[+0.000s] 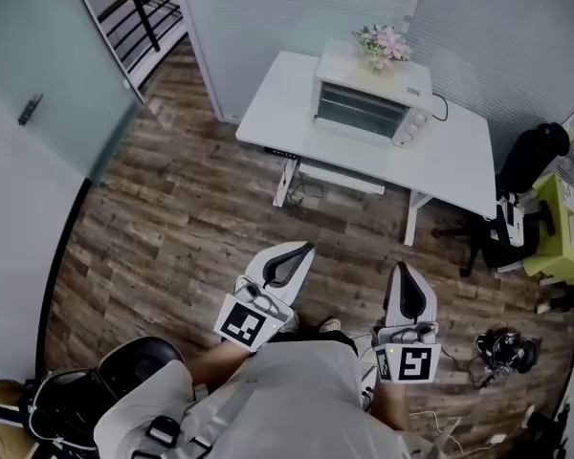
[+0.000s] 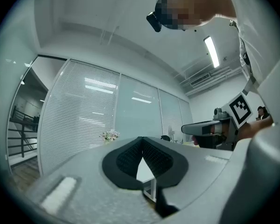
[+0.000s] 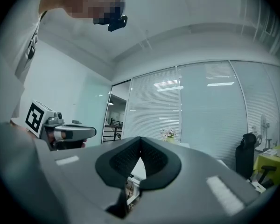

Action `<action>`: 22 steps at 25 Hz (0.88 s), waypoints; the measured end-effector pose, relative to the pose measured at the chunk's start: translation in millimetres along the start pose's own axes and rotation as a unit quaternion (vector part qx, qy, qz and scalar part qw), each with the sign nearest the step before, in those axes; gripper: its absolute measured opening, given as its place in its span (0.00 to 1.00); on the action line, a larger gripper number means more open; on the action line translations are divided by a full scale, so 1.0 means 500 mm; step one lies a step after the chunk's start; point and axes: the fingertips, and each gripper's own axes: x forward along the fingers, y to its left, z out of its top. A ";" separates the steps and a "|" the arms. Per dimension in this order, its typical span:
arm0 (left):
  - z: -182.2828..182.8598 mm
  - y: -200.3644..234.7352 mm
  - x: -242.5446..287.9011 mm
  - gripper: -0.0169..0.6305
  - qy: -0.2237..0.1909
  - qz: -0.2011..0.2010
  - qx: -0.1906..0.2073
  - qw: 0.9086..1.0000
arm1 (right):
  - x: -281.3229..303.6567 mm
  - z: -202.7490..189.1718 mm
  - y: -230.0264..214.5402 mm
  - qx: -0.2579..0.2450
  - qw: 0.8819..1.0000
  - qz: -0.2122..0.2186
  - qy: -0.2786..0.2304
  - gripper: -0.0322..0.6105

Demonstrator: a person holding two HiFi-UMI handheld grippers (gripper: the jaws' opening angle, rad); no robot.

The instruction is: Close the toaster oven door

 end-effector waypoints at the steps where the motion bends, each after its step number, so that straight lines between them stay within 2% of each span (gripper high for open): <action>1: -0.002 0.003 0.000 0.03 0.002 -0.001 0.001 1.000 | 0.001 -0.002 0.001 0.000 1.000 -0.001 0.001 0.06; 11: -0.026 0.001 0.054 0.03 0.011 -0.007 0.002 1.000 | 0.030 -0.022 -0.045 0.001 1.000 -0.005 0.002 0.06; 22: -0.053 0.003 0.231 0.03 0.015 -0.007 0.008 1.000 | 0.111 -0.049 -0.198 -0.006 1.000 0.000 0.000 0.06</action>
